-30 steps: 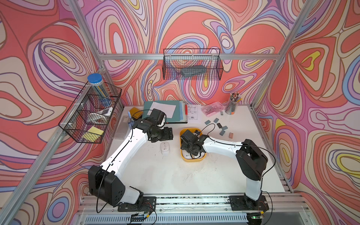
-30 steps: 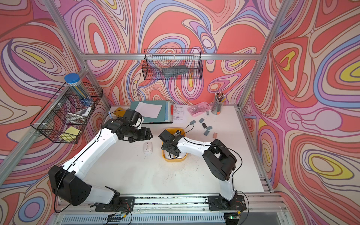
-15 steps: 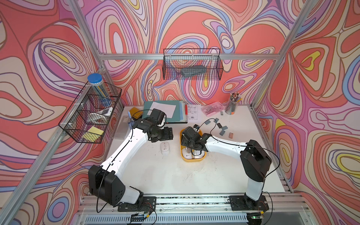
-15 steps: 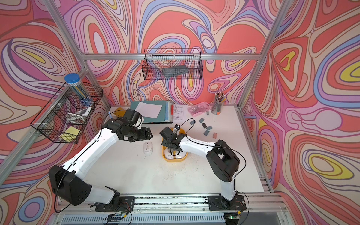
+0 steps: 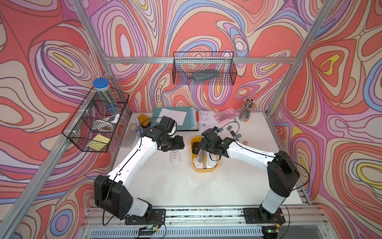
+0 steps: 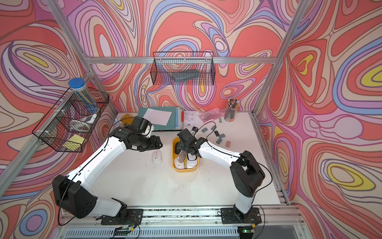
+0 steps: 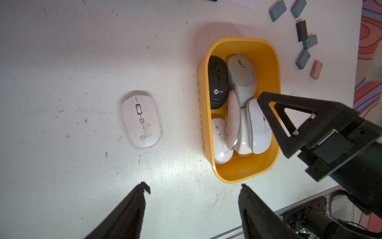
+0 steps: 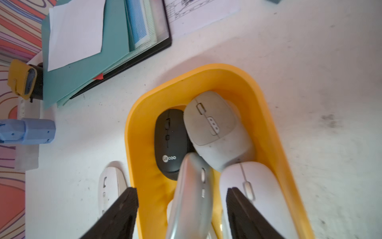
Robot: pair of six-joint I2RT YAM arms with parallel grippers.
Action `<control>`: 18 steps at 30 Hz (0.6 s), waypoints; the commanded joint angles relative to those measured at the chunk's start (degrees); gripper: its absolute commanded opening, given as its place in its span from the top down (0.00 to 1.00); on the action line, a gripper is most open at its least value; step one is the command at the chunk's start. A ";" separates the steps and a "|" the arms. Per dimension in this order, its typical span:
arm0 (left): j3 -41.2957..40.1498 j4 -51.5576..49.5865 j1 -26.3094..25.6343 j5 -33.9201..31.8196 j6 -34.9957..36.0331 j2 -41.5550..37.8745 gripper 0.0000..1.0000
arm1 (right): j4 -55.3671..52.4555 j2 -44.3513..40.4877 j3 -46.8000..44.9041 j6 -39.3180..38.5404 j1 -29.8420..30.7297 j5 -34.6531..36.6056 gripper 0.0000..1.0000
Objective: Take out the mouse from the storage box
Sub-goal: Adjust the mouse in the storage box.
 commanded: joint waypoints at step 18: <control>20.80 -6.82 -16.30 0.21 4.54 26.94 0.30 | -0.32 -30.71 -15.84 -10.58 -9.34 15.76 0.25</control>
